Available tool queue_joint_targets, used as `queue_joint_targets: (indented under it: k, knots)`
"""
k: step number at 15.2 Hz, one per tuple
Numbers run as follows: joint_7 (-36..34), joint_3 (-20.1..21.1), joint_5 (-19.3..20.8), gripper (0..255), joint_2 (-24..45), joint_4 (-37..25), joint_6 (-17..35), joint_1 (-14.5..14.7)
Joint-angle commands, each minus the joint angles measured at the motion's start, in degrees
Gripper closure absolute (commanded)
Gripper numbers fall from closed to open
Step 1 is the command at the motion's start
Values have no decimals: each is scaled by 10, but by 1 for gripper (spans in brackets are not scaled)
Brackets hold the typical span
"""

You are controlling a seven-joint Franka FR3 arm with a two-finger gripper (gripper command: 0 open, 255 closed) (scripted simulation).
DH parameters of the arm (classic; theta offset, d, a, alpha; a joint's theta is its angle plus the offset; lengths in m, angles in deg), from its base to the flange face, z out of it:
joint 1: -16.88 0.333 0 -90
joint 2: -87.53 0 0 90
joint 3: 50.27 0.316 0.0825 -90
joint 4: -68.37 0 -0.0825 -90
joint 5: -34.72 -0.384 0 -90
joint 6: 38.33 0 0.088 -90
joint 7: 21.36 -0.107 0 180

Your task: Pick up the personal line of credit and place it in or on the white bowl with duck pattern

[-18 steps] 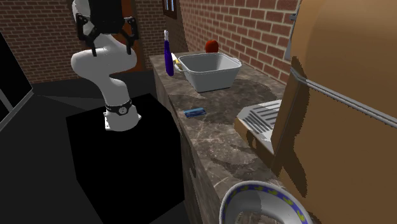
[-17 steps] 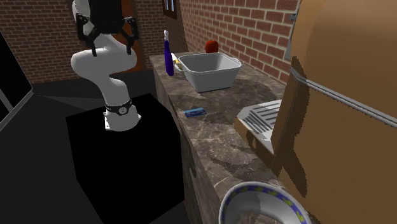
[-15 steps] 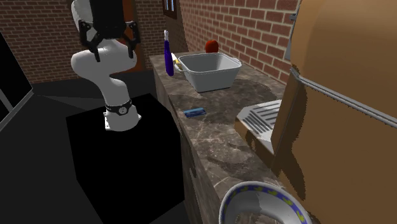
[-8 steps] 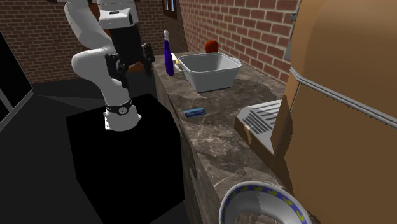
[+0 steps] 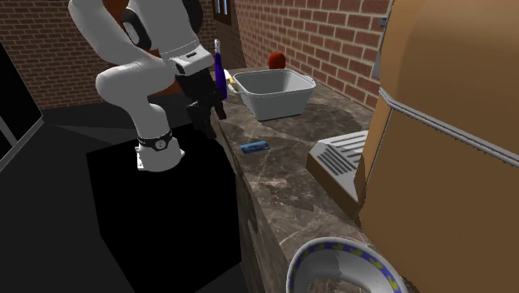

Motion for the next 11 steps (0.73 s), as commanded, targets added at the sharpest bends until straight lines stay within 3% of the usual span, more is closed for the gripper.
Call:
queue_joint_targets:
  k: [1,5,9,11]
  knots:
    - [62,-24,-23,0,15,17,58,43]
    - [196,-89,-82,0,60,40,168,154]
    - [355,-188,-161,0,100,47,265,308]
    - [367,-202,-172,0,110,47,280,330]
